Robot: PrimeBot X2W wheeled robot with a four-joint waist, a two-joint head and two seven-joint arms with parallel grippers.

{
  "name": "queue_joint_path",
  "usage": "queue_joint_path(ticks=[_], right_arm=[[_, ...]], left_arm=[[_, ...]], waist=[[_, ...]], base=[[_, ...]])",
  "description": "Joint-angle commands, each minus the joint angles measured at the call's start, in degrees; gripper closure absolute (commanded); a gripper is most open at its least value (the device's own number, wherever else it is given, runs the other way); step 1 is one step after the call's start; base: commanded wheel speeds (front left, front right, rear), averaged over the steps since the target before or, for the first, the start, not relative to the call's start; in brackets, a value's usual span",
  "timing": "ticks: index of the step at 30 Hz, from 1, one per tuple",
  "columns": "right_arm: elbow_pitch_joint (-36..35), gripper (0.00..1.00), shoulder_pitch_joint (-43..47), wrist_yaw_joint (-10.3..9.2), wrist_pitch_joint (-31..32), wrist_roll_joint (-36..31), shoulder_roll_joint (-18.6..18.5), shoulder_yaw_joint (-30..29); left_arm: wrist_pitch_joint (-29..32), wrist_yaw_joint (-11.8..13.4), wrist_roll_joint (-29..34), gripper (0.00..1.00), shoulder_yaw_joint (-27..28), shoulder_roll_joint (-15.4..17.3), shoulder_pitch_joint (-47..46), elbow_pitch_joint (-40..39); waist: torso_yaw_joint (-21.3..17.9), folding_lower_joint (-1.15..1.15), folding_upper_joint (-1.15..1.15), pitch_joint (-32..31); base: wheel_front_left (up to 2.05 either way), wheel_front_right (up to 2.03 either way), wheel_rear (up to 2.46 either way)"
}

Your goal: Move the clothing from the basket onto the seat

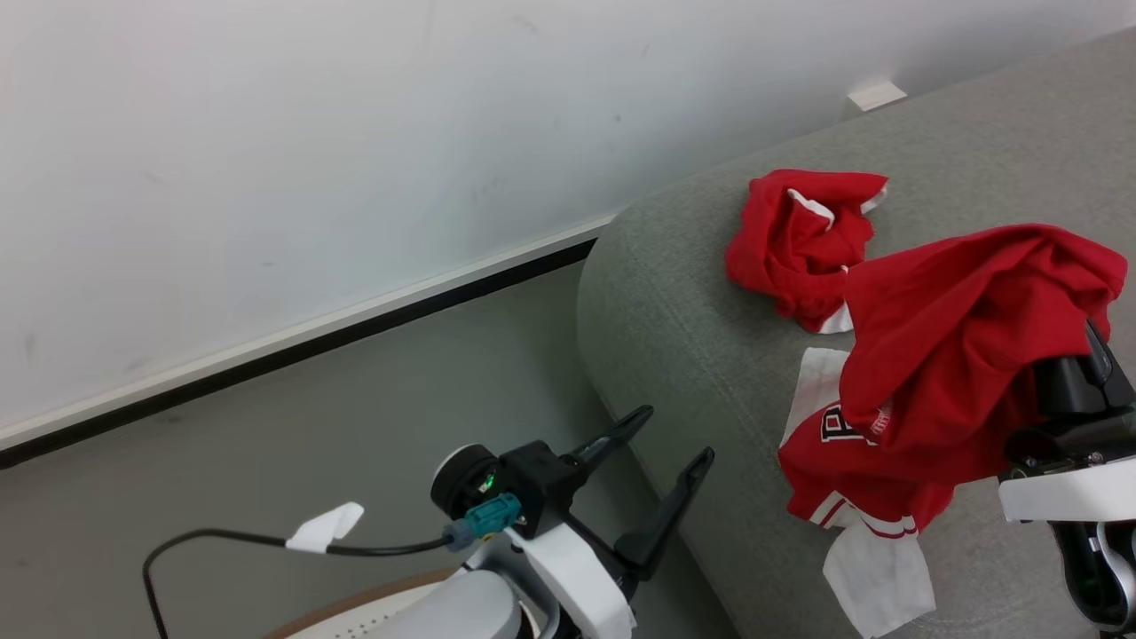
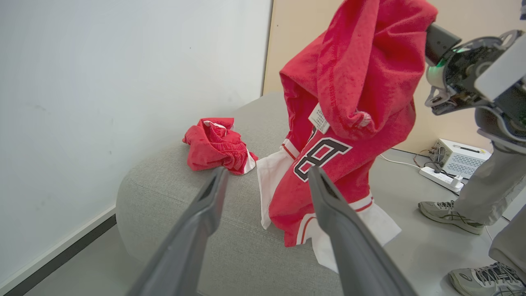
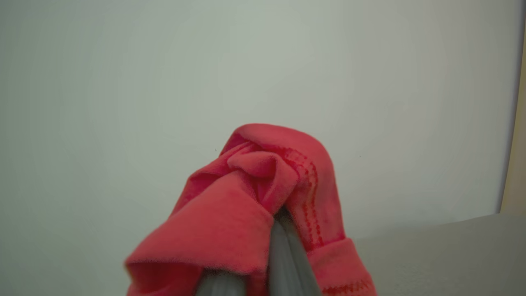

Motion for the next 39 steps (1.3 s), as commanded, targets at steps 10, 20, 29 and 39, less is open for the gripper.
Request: queue_joint_path(ticks=[10,20,29,39], right_arm=[[-0.4,1.0,0.3,-0.13,0.0,0.8,-1.2,-1.0],[0.8,1.0,-8.4,-0.13,0.0,6.7,-6.8,-3.9],[6.4,1.0,-15.9,-0.13,0.0,7.4,-14.0,-11.6],[21.5,1.0,-23.7,-0.13,0.1,4.7,-17.6,-13.9]], left_arm=[[-0.1,-1.3,3.3,0.0,2.6,-1.5,2.1,0.9],[-0.1,-2.4,6.9,0.0,3.3,-0.6,-1.6,1.9],[0.3,-3.4,10.5,0.0,2.5,0.4,-7.1,2.1],[2.1,-3.8,13.0,0.0,1.5,0.9,-11.8,1.2]], waist=[[-2.5,0.0,0.0,0.7],[1.0,0.0,0.0,8.1],[5.7,0.0,0.0,17.4],[9.2,0.0,0.0,25.3]], base=[[0.0,0.0,0.0],[0.0,0.0,0.0],[0.0,0.0,0.0],[0.0,0.0,0.0]])
